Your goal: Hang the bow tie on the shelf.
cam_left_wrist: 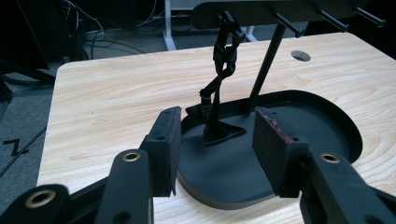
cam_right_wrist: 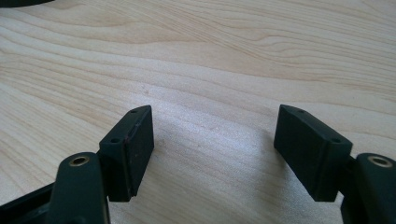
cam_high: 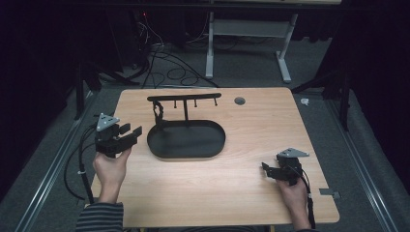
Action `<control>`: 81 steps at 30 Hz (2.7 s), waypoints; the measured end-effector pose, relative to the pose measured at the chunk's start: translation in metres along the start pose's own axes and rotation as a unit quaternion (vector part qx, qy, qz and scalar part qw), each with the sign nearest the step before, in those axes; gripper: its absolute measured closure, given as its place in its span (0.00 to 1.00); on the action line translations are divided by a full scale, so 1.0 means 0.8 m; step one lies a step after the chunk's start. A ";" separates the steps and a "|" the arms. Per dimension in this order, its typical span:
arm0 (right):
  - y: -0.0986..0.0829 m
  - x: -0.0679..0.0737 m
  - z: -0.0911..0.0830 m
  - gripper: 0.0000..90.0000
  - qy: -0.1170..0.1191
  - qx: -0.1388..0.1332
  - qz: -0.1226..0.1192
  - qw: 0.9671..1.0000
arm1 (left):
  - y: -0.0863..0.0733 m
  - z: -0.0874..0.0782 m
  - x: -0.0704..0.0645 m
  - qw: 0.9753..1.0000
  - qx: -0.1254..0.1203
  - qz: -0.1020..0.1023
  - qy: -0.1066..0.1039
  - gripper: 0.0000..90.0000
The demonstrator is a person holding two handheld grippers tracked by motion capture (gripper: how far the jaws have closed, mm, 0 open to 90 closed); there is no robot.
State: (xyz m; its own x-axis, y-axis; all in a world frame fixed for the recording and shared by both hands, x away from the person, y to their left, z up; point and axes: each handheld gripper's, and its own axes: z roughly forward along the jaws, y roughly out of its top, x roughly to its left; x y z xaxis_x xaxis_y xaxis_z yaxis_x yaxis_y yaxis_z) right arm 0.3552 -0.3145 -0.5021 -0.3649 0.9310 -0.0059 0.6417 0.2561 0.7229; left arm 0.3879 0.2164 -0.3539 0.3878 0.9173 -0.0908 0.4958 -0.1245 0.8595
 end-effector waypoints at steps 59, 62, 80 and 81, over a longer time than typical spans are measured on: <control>0.000 0.000 0.000 0.33 -0.001 0.001 -0.002 1.000 | -0.051 -0.015 -0.022 1.000 -0.002 -0.007 -0.024 0.57; 0.000 0.000 0.000 0.33 -0.001 0.001 -0.001 1.000 | -0.053 -0.015 -0.024 1.000 -0.001 -0.007 -0.025 0.57; 0.000 0.000 0.000 0.33 -0.001 0.001 -0.002 1.000 | -0.070 -0.002 -0.039 0.999 0.008 -0.006 -0.035 0.57; 0.000 0.000 0.000 0.33 -0.001 0.001 -0.002 1.000 | -0.070 -0.002 -0.039 0.999 0.008 -0.006 -0.035 0.57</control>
State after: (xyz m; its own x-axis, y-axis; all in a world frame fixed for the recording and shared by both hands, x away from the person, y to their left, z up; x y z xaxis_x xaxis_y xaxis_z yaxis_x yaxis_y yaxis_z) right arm 0.3551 -0.3143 -0.5020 -0.3660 0.9306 -0.0094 0.6420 0.2598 0.7213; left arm 0.3471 0.1956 -0.3987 0.4350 0.8901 -0.1361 0.5133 -0.1209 0.8497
